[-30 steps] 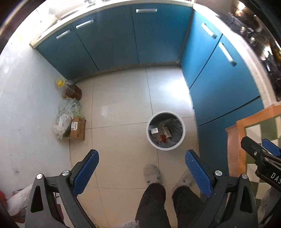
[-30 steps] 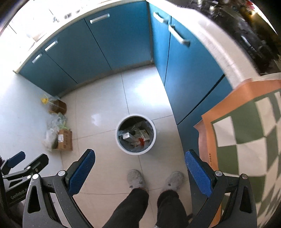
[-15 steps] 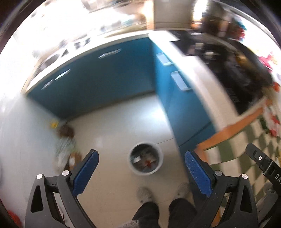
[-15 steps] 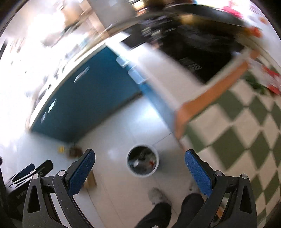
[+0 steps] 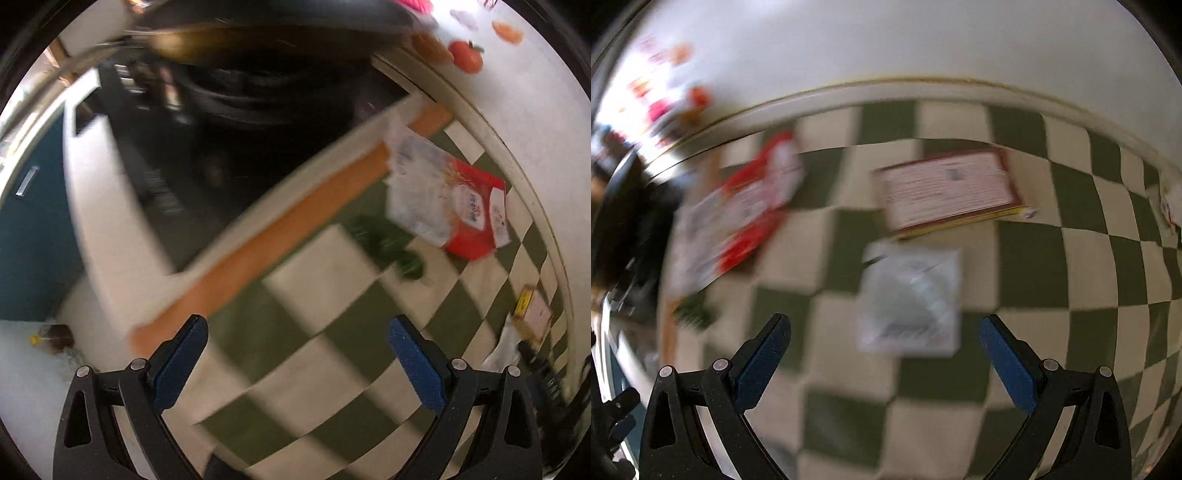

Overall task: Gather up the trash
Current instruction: 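Grasp the green sachet with the left tool while the right tool grasps the white sachet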

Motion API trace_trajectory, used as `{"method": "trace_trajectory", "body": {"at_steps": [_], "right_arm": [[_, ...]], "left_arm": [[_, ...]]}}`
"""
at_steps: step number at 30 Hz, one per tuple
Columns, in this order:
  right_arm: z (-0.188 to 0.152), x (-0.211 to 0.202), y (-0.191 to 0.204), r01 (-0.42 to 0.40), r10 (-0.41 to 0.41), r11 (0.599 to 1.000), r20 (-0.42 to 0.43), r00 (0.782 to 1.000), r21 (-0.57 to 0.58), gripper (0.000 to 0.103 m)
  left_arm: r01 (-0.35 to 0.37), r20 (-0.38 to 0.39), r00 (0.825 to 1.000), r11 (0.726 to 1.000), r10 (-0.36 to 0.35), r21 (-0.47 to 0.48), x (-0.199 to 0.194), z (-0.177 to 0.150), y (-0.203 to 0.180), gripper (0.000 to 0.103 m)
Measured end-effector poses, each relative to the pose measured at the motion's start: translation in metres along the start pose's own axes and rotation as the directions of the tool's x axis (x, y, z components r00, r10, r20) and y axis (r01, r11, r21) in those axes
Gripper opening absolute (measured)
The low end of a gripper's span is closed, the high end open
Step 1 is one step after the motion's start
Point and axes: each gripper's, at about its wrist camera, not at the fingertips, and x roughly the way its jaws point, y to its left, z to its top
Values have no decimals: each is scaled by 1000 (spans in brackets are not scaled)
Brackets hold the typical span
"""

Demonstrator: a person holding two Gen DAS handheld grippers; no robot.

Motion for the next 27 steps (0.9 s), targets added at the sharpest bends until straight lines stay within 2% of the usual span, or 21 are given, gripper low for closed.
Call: {"method": "trace_trajectory", "body": {"at_steps": [1,3,4,7,8,9,10,11,12,16,21,27], "right_arm": [[5,9,-4,5,-5,1000,-8,1000,5,102],[11,24,-6,1,-1,1000,-23,1000,7,90],[12,30,-6,2,-2,1000,-32,999,5,77],[14,28,5,45,-43,998,27,999,-50,57],[15,27,7,67,-65,996,40,997,-60,47],[16,26,8,81,-77,995,53,996,-64,42],[17,25,8,87,-83,994,62,995,-64,34],[20,23,7,93,-88,994,69,994,-66,19],[22,23,5,88,-84,994,71,994,-65,14],[29,18,-5,42,-38,997,66,997,-65,4],[29,-7,-10,-23,29,997,77,997,-77,1],[5,-49,-12,-103,113,990,99,989,-99,1]], "left_arm": [[23,-25,999,1000,-24,-19,11,10,-9,100],[85,-69,994,993,-90,-79,32,23,-21,100],[113,-86,989,987,-123,-114,41,28,-26,99],[174,-108,974,962,-200,-209,63,42,-34,84],[181,-114,971,958,-210,-223,69,46,-37,74],[178,-119,971,958,-209,-226,75,50,-40,61],[158,-111,977,965,-184,-211,75,52,-44,59],[141,-101,982,973,-161,-181,74,55,-50,32],[130,-111,983,982,-145,-136,75,55,-57,23],[81,-80,993,996,-84,-32,70,47,-66,15],[23,-8,1000,996,-23,87,52,25,-64,9],[52,47,997,993,-57,107,14,-4,-29,8]]}}
